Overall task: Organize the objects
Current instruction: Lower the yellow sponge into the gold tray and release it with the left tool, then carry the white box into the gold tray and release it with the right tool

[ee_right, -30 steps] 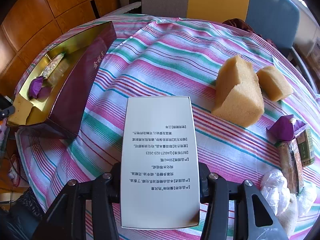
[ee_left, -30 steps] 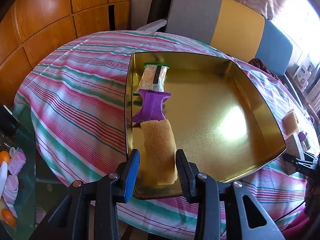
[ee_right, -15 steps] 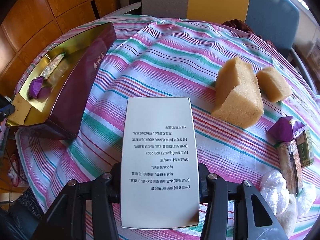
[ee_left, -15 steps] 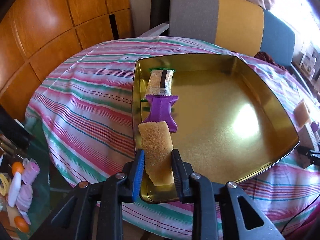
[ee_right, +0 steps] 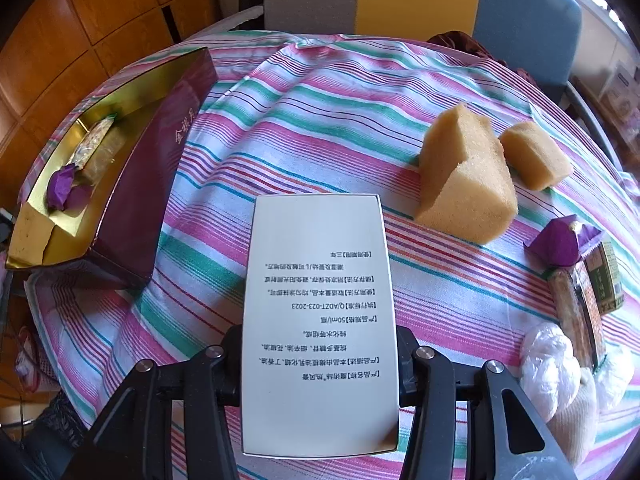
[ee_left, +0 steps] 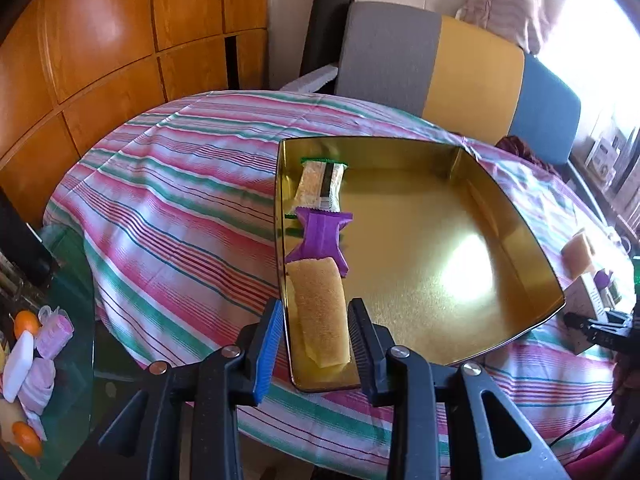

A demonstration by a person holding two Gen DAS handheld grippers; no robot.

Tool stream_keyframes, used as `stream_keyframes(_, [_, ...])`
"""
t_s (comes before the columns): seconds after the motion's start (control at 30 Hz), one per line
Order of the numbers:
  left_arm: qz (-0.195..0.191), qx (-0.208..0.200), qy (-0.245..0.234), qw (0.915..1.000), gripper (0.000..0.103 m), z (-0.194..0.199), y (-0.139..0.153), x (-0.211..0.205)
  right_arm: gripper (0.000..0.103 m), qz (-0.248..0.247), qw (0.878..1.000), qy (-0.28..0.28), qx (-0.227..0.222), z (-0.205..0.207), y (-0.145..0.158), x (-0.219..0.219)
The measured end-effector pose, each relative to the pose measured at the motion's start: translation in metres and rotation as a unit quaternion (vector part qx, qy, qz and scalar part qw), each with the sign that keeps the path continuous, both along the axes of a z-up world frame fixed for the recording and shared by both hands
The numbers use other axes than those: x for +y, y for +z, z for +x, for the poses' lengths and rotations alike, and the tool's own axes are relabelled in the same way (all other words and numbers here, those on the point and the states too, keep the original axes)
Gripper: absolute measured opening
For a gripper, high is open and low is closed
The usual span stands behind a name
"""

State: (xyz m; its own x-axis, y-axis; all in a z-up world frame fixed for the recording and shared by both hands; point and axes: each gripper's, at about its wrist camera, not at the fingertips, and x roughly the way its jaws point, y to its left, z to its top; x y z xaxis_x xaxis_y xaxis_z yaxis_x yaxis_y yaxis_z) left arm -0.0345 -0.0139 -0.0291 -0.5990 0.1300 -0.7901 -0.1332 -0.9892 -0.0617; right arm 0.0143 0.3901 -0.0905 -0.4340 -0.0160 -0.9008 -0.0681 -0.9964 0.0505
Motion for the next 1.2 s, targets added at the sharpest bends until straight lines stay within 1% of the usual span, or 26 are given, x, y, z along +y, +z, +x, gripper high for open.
stream_keyframes(0.13, [0.019,0.007,0.005,0.9998,0.033,0.004,0.005,-0.006,0.05,0.0,1.0,-0.016,0.0,0.002,0.0,-0.001])
stream_keyframes(0.27, [0.029,0.014,0.006,0.9995,0.033,0.006,0.009,-0.009,0.05,0.01,0.999,-0.031,-0.002,0.004,0.005,-0.002])
stream_keyframes(0.5, [0.041,0.01,0.013,0.999,0.033,0.005,0.006,-0.015,0.05,0.009,0.998,-0.05,0.031,0.005,0.037,-0.008])
stream_keyframes(0.6, [0.044,0.013,0.015,0.9988,0.033,0.005,0.006,-0.016,0.05,0.005,0.997,-0.043,0.057,-0.001,0.061,-0.021])
stream_keyframes(0.67, [0.044,0.014,0.015,0.9988,0.033,0.005,0.006,-0.016,0.05,-0.002,0.997,-0.031,0.072,-0.01,0.075,-0.03])
stream_keyframes(0.73, [0.045,0.013,0.015,0.9988,0.033,0.004,0.005,-0.017,0.05,-0.014,0.996,-0.01,0.083,-0.022,0.088,-0.049])
stream_keyframes(0.9, [0.047,0.011,0.02,0.9986,0.033,0.003,0.004,-0.021,0.05,-0.045,0.995,0.047,0.079,-0.065,0.098,-0.108])
stream_keyframes(1.03, [0.052,0.009,0.025,0.9983,0.033,0.001,0.002,-0.026,0.05,-0.062,0.994,0.076,0.054,-0.103,0.089,-0.153])
stream_keyframes(1.2, [0.058,0.003,0.033,0.9977,0.033,-0.004,-0.002,-0.034,0.05,-0.086,0.993,0.082,0.007,-0.154,0.062,-0.191])
